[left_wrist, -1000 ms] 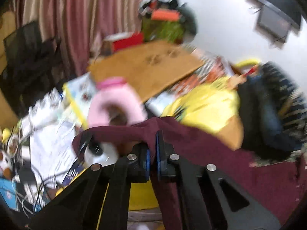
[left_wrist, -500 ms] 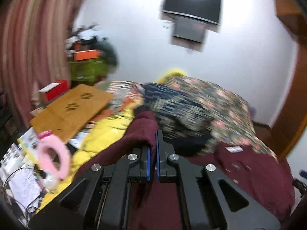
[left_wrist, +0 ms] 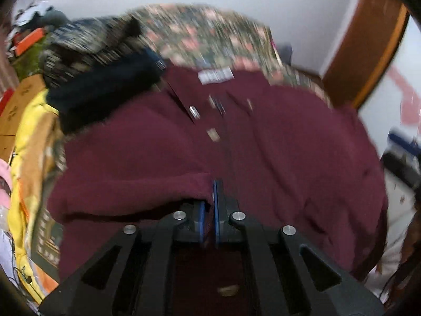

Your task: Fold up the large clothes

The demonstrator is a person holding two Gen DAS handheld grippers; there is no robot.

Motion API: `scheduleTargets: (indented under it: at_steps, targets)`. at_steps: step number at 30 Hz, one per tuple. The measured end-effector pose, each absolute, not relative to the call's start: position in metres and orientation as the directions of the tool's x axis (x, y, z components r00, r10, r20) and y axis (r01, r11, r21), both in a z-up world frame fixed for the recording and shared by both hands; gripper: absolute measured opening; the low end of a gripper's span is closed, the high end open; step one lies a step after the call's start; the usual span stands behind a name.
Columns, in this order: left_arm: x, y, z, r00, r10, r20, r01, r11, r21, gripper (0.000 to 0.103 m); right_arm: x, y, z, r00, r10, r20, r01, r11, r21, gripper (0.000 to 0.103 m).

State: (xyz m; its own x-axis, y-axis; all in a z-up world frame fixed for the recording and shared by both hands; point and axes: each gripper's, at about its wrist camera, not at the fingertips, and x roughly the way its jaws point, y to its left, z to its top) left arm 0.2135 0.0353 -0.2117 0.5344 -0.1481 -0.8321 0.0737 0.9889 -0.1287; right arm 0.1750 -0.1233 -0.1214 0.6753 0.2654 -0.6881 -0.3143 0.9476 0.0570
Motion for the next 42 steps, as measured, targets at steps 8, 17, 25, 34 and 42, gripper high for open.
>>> scheduleTargets:
  at_steps: [8,17,25,34,42]
  targets:
    - [0.197,0.023,-0.215,0.484,-0.179,-0.856,0.129,0.983,-0.133,0.039,0.171,-0.124,-0.125,0.663,0.258,-0.703,-0.319,0.946,0.047,0.1]
    - [0.162,0.071,-0.17,0.611,-0.073,-0.788,0.033,0.997,-0.067,0.068,0.173,-0.096,-0.114,0.669,0.272,-0.692,-0.398,0.917,-0.024,0.1]
    - [0.143,0.159,-0.168,0.633,0.106,-0.767,-0.209,0.977,-0.037,0.07,0.189,-0.027,-0.104,0.546,0.409,-0.731,-0.626,0.779,-0.031,0.1]
    - [0.112,0.226,-0.194,0.588,0.164,-0.792,-0.368,0.926,-0.082,0.07,0.188,0.087,-0.142,0.353,0.42,-0.836,-0.831,0.552,-0.074,0.098]
    - [0.106,0.246,-0.216,0.551,0.165,-0.818,-0.409,0.908,-0.093,0.07,0.191,0.157,-0.203,0.196,0.308,-0.931,-0.898,0.438,-0.044,0.074]
